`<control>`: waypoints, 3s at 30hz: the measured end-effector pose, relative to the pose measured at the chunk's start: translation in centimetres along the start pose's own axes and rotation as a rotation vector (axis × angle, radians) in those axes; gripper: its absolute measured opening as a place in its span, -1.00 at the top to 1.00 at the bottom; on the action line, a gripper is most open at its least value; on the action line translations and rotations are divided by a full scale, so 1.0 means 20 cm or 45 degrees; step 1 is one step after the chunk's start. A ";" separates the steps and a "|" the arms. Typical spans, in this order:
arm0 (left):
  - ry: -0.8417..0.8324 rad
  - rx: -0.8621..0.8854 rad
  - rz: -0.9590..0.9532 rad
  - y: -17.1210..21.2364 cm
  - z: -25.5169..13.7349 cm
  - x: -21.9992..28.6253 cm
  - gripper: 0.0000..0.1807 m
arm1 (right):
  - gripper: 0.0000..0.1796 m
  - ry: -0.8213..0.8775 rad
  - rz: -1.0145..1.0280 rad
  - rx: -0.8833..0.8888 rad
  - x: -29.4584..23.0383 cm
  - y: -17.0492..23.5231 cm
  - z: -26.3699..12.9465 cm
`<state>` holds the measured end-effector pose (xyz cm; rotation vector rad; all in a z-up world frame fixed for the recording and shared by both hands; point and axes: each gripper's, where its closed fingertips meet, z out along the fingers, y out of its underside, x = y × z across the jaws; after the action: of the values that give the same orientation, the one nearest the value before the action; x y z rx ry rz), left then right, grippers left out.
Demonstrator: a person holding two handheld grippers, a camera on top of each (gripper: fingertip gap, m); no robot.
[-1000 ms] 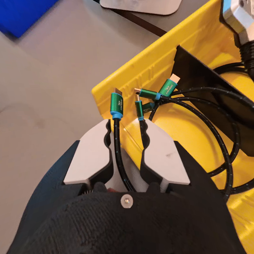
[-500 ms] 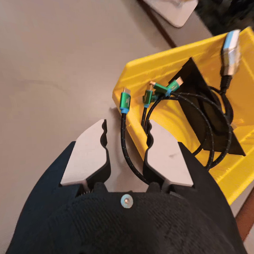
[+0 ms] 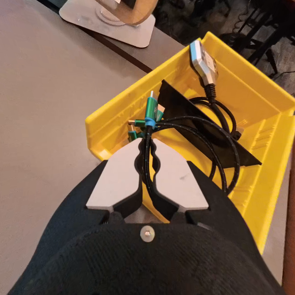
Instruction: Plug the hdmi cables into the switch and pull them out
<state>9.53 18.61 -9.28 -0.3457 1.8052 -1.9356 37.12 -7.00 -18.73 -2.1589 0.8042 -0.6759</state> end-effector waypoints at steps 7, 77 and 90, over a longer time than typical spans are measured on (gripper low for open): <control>-0.023 -0.018 0.008 0.02 0.01 0.00 0.18 | 0.58 -0.015 0.137 -0.045 -0.02 -0.02 0.22; -0.117 -0.428 -0.113 0.39 0.46 -0.03 0.34 | 0.11 0.238 0.104 0.064 0.49 -0.19 -0.32; -0.496 -0.967 -0.484 0.64 1.23 -0.40 0.33 | 0.06 0.231 0.258 0.410 0.06 0.13 -0.71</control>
<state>30.42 0.90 -18.34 -1.2904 2.2262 -1.1675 27.58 -15.45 -11.90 -1.7198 0.9255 -0.8411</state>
